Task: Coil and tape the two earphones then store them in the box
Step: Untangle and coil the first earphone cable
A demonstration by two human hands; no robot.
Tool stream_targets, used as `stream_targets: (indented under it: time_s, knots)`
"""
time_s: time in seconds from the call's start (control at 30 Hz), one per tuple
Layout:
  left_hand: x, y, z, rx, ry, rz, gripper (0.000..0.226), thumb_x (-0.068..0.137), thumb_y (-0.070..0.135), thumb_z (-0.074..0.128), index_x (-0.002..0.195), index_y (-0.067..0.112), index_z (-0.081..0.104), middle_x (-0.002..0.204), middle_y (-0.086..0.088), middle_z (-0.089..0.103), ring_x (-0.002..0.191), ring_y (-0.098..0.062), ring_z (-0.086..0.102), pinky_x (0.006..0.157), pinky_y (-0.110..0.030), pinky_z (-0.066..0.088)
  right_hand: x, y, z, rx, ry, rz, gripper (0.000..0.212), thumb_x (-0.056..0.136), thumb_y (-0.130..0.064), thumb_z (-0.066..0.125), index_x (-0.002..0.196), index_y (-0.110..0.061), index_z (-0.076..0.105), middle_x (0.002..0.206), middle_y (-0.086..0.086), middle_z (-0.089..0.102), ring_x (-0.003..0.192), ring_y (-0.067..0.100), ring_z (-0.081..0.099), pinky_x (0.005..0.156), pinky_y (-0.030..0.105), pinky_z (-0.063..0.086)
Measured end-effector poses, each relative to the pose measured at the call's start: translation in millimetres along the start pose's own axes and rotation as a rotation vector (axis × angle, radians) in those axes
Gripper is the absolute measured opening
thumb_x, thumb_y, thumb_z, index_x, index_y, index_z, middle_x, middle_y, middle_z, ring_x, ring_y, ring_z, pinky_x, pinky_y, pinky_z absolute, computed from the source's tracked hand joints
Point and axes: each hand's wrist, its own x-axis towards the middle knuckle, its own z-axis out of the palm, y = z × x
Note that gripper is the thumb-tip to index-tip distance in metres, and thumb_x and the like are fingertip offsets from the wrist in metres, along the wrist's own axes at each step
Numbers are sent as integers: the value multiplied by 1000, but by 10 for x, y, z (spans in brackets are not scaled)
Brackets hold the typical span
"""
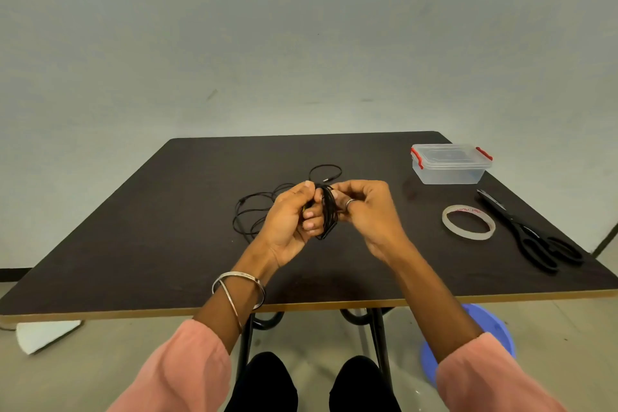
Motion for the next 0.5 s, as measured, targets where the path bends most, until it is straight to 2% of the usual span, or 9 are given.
stream_targets:
  time_s: [0.1,0.2,0.27,0.33,0.43,0.5]
  knots:
    - [1,-34,7,159,88,40,33,103,23,37,78,9,54,53,0,37,42,-11,38,40,-20,36,-15,-14,-60,164,-118,145,22,96,-6,51,93,2,71,87,19,71,77,24,69,79,43,56]
    - [-2,-84,20,292,142,78,33,103,21,39,77,8,54,53,-1,42,44,-13,45,43,-22,41,-52,-20,-118,217,-224,182,22,91,-15,62,95,5,71,87,21,71,76,25,68,77,37,56]
    - [-5,-129,35,400,169,129,31,103,17,41,77,8,55,55,-3,47,46,-14,50,44,-24,45,-59,12,-107,158,-193,150,13,83,-2,69,95,5,70,82,16,72,73,23,69,69,28,58]
    - [9,-200,30,545,211,190,28,102,17,43,78,10,56,60,-6,54,50,-15,55,47,-26,48,-44,41,-103,67,-128,156,13,81,6,67,94,5,70,81,15,72,74,22,69,71,30,60]
    - [61,-282,-47,676,258,215,29,100,25,45,76,22,61,82,-16,55,65,-17,58,57,-27,51,-42,56,-126,68,-139,183,10,86,4,63,94,4,69,82,16,69,72,22,67,72,32,58]
    - [79,-282,-88,658,250,167,31,98,28,46,72,27,62,89,-17,52,71,-17,54,67,-31,49,-52,66,-137,111,-144,192,10,88,3,61,94,5,68,84,17,68,72,24,65,71,34,57]
